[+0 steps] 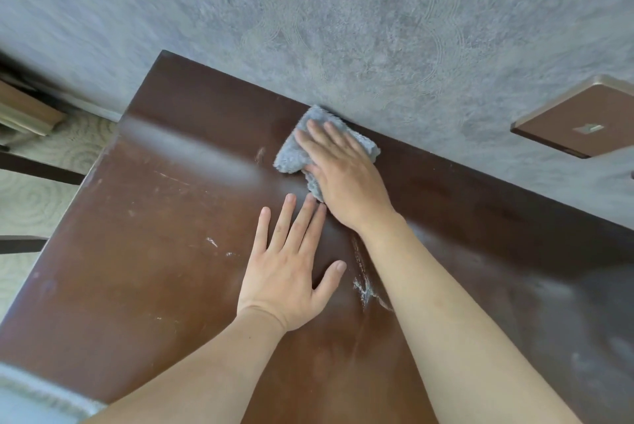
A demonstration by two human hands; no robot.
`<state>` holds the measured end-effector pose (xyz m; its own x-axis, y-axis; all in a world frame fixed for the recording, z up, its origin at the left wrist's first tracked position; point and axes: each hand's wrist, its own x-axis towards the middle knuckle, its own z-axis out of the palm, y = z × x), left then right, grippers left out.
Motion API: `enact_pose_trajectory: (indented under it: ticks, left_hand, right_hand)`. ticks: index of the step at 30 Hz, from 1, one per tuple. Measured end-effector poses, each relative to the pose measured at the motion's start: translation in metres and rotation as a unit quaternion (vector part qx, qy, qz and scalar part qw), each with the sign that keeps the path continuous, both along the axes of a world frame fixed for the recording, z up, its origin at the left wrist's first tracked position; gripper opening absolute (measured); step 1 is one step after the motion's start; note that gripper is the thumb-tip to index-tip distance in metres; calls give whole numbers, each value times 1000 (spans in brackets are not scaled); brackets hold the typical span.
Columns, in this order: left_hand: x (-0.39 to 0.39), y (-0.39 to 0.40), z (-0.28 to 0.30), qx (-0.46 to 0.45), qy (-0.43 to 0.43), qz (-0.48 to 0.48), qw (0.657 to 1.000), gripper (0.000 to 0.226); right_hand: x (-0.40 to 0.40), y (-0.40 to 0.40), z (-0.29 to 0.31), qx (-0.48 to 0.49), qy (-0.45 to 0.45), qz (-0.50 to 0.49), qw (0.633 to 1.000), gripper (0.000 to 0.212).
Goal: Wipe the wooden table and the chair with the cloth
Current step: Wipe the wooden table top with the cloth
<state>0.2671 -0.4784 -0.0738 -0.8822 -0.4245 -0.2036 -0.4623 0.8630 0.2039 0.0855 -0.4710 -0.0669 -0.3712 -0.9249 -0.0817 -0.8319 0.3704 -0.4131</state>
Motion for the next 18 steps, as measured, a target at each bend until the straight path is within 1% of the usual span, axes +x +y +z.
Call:
enact_pose_trajectory:
  ticks: [5,8,10,12,14,16,18]
  left_hand:
    - [0,0,0,3,-1,-1,1000,79]
    - [0,0,0,3,-4,-2,1000,79]
    - [1,0,-1,1,-9,-3,1000,79]
    - [1,0,-2,-2,-11,-4,1000,80]
    - [1,0,-2,-1,-9,-4,1000,80]
    - [0,1,-2,-2,-7,-3,1000,80]
    - [0,1,-2,-3,-10,-3,1000,80]
  right_hand:
    - [9,80,0,39,26,-129,990,52]
    - [45,122,5,73,19,-213,974,51]
    - [79,144,10,82,-8,-252,964,51]
    - [108,158,16,93,-46,-271,957,54]
    - [118,158,18,106,-66,-281,951,54]
    - [105,145,16,119,-30,-265,956,53]
    - [80,122,10,136,15,-237,962,56]
